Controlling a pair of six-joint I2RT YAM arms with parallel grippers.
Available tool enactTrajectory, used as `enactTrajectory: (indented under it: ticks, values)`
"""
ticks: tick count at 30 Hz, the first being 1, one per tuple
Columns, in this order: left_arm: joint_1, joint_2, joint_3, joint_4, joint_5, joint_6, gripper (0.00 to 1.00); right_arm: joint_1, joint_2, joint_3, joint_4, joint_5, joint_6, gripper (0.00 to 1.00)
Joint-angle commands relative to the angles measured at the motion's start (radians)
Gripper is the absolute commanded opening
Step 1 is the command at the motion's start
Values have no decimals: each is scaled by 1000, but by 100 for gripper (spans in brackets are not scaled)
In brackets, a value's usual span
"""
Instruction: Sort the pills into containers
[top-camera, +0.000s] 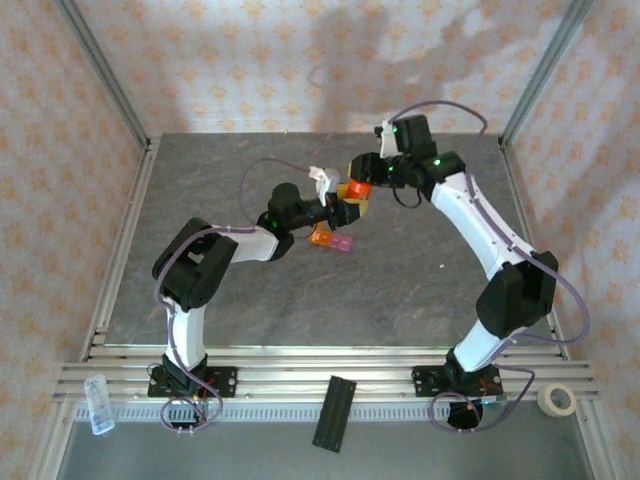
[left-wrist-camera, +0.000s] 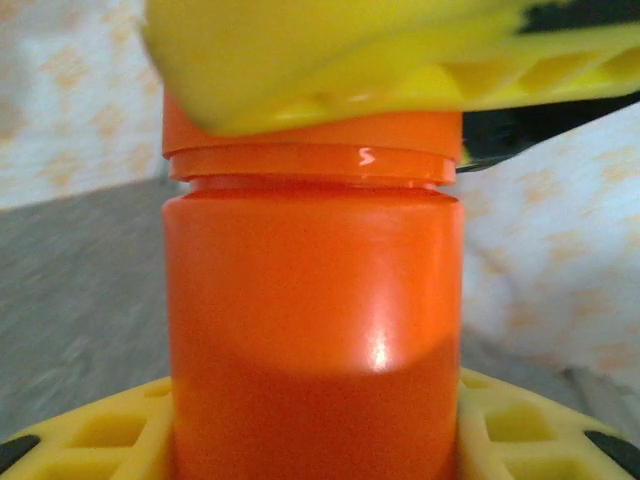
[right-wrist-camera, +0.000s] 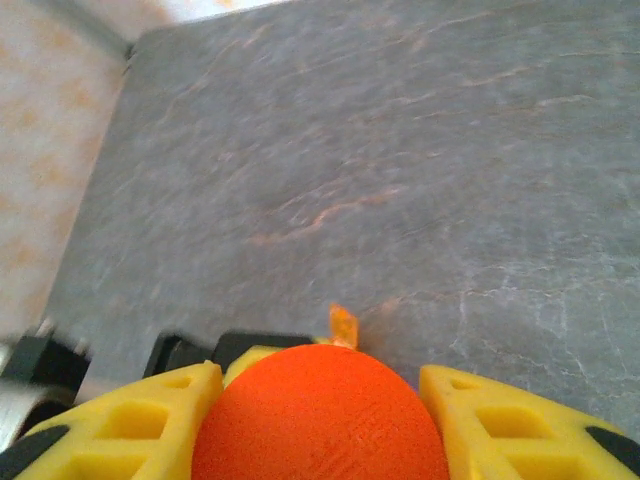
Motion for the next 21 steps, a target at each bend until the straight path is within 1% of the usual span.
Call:
enactTrajectory:
  ticks: [1,4,6,9,10,12,14,16,18,21]
  values:
    - [-55,-121,9,131,-273,200,0,88,-42,-179,165,196,239,27]
    - [-81,-111,1,165,-333,201,0,121,-76,-290,299,264,314,27]
    - [-90,-101,4,171,-344,197,0,124,-86,-318,341,269,337,27]
    - [-92,-82,10,188,-343,173,0,121,-83,-281,303,272,323,29]
    - [-94,-77,11,190,-339,169,0,118,-79,-248,271,271,307,32]
    - [-87,-71,15,189,-332,159,0,95,-82,-188,227,234,282,43]
    - [-75,-66,24,190,-308,137,0,53,-93,-118,181,178,260,61]
    - [-58,-61,32,193,-280,112,0,8,-121,-71,167,119,244,75]
    - [-36,-55,48,194,-224,77,0,-38,-161,-27,145,63,216,84]
    - [-5,-45,69,206,-141,23,0,-81,-204,25,110,-11,138,89]
